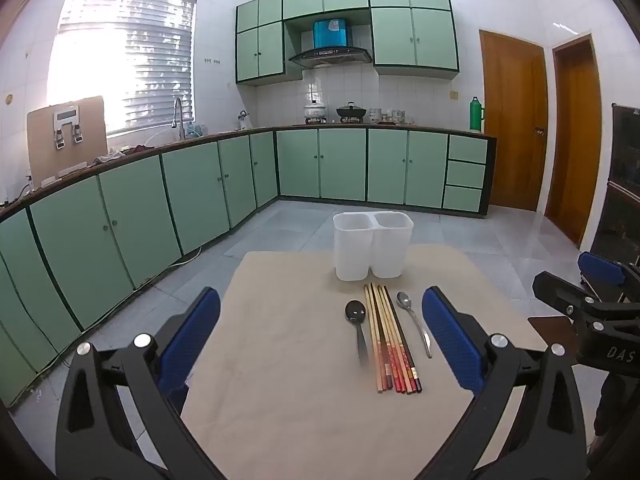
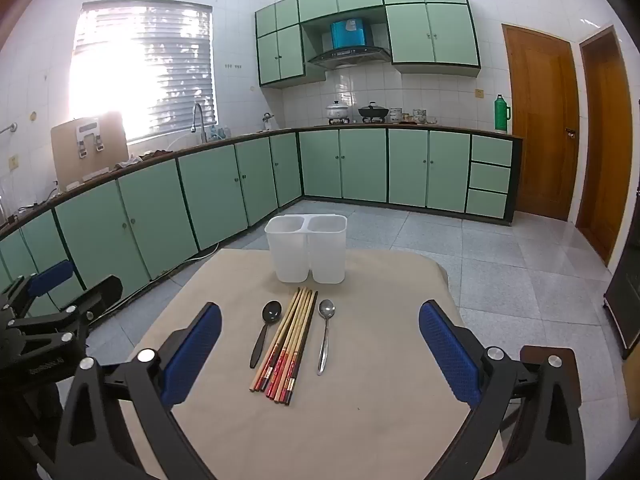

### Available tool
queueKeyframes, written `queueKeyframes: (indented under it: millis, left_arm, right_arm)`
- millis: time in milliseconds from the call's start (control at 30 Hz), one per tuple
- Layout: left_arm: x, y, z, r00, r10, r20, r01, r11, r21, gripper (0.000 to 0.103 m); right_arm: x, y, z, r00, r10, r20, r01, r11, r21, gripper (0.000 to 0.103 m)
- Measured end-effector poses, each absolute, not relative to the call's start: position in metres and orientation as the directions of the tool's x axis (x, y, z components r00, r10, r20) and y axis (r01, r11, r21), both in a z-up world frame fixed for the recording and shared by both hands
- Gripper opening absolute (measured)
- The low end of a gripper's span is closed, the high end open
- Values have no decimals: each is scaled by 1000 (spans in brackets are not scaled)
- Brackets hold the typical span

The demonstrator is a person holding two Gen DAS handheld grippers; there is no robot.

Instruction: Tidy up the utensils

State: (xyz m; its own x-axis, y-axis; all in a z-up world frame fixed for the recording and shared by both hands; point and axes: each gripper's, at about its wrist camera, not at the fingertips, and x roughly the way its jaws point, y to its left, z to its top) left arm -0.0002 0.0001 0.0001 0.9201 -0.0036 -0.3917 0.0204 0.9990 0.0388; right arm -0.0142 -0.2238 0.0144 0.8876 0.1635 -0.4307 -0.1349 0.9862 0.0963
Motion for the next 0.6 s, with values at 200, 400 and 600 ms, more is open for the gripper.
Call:
queueKeyframes:
  millis: [200, 400, 600]
  left_arm:
    - [0, 0, 1, 919, 3, -394, 16, 999, 44, 98]
    - [-1, 0, -1, 920, 3, -393, 16, 999, 45, 98]
    - [-2, 1, -1, 919, 5, -394, 15, 999, 49, 98]
  right_arm:
    - [-14, -224, 14, 889, 164, -428, -135, 986, 97, 97]
    - [-14, -224, 15, 890, 164, -426, -136, 986, 97, 97]
    - [-15, -224, 15, 890, 164, -426, -135, 986, 97, 97]
